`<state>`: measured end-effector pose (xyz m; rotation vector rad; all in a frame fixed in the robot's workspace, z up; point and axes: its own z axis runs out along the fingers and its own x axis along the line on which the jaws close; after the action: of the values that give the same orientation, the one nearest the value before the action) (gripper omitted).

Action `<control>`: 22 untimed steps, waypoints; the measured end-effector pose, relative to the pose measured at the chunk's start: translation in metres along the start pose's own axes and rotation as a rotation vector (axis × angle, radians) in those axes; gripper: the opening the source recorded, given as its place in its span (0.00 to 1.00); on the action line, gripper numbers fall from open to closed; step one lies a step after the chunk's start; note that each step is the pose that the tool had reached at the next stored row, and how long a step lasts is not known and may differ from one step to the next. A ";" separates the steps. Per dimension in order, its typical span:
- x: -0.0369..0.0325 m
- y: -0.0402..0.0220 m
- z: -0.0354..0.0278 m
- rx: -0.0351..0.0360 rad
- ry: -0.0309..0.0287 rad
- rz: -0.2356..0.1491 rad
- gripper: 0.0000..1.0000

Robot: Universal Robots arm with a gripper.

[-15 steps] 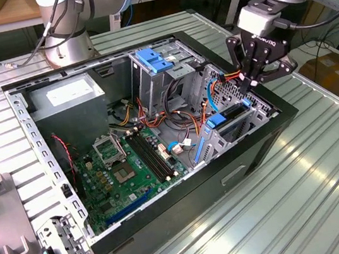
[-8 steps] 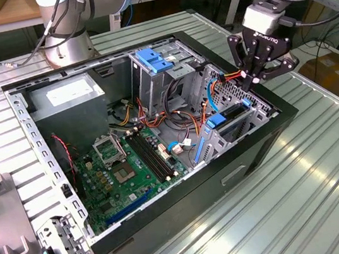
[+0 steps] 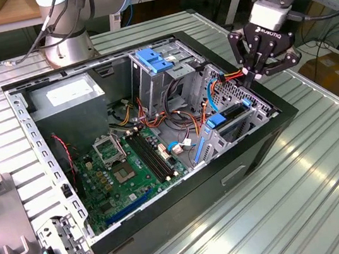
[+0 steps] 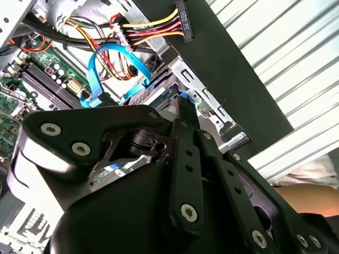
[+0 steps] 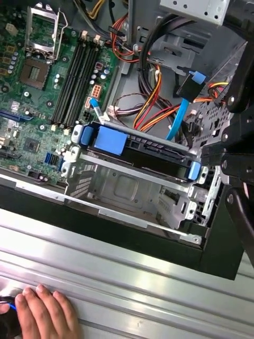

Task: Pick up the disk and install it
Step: 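Insert the first disk wire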

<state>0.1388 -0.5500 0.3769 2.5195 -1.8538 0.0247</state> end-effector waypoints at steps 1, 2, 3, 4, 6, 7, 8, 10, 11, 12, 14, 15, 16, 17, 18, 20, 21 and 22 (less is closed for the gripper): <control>-0.0002 -0.0004 -0.0001 -0.0001 0.0001 -0.003 0.11; -0.0006 -0.0016 0.0000 0.0000 0.0002 -0.008 0.11; -0.0010 -0.0029 -0.0001 0.0000 0.0004 -0.013 0.11; -0.0012 -0.0040 -0.0001 0.0002 0.0003 -0.017 0.11; -0.0015 -0.0059 -0.0001 0.0003 0.0003 -0.025 0.11; -0.0016 -0.0069 -0.0001 0.0004 0.0004 -0.031 0.11; -0.0016 -0.0080 -0.0001 0.0006 0.0005 -0.042 0.11; -0.0015 -0.0087 -0.0001 0.0011 0.0005 -0.066 0.11; -0.0014 -0.0089 -0.0001 0.0015 0.0005 -0.085 0.11; -0.0014 -0.0090 -0.0001 0.0019 0.0005 -0.104 0.11; -0.0013 -0.0091 -0.0001 0.0027 0.0006 -0.140 0.11; -0.0013 -0.0091 -0.0001 0.0030 0.0006 -0.158 0.11; -0.0013 -0.0092 -0.0001 0.0034 0.0007 -0.176 0.11; -0.0011 -0.0100 -0.0001 0.0039 0.0007 -0.197 0.11; -0.0012 -0.0110 0.0000 0.0041 0.0006 -0.204 0.11; -0.0021 -0.0133 -0.0001 0.0042 0.0007 -0.210 0.11; -0.0025 -0.0143 -0.0001 0.0042 0.0006 -0.211 0.11; -0.0031 -0.0159 -0.0001 0.0042 0.0007 -0.214 0.11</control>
<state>0.1531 -0.5424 0.3769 2.7042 -1.5751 0.0271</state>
